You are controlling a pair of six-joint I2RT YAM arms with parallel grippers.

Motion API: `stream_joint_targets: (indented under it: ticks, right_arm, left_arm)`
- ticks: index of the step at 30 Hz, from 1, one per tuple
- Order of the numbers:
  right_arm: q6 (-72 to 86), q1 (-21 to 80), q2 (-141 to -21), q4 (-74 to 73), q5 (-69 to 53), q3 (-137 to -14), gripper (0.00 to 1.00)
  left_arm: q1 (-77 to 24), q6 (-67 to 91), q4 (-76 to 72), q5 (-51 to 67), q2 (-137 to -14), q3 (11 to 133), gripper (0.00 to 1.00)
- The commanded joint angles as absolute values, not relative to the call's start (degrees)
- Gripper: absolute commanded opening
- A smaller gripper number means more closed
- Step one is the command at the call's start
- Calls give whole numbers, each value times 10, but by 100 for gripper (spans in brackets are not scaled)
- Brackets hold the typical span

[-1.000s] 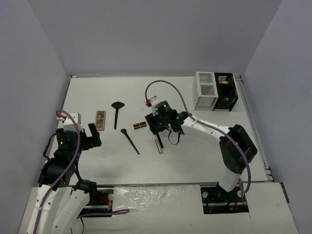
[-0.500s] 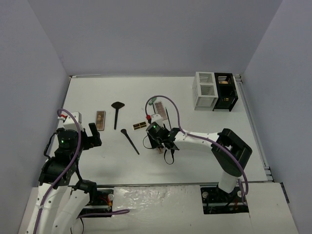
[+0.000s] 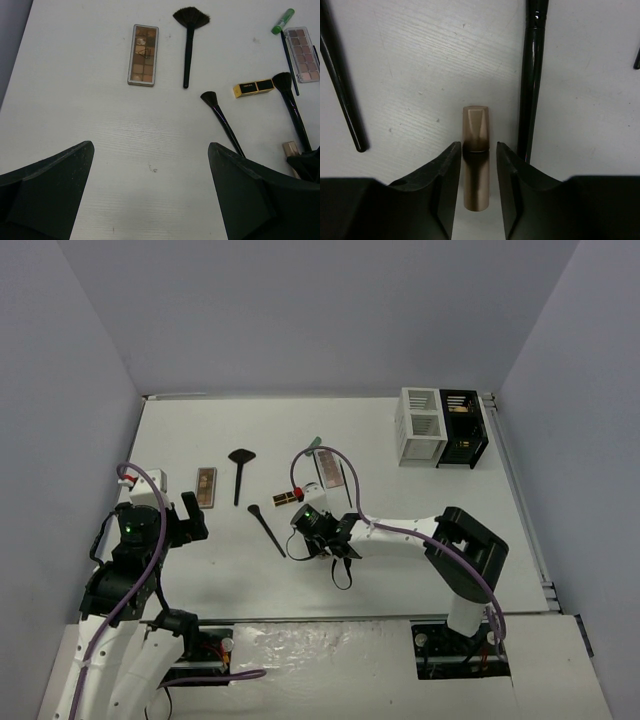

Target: Organize the makeup

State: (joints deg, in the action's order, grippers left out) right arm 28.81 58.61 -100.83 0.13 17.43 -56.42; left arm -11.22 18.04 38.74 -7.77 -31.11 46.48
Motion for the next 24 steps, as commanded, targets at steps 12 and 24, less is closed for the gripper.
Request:
stream_joint_targets:
  ticks: [12, 24]
  right_arm:
    - [265, 591, -943, 22, 235, -578, 0]
    - [27, 292, -732, 134, 285, -576, 0]
  left_arm:
    - [-108, 179, 363, -80, -321, 478, 97]
    - [-107, 180, 362, -74, -319, 478, 97]
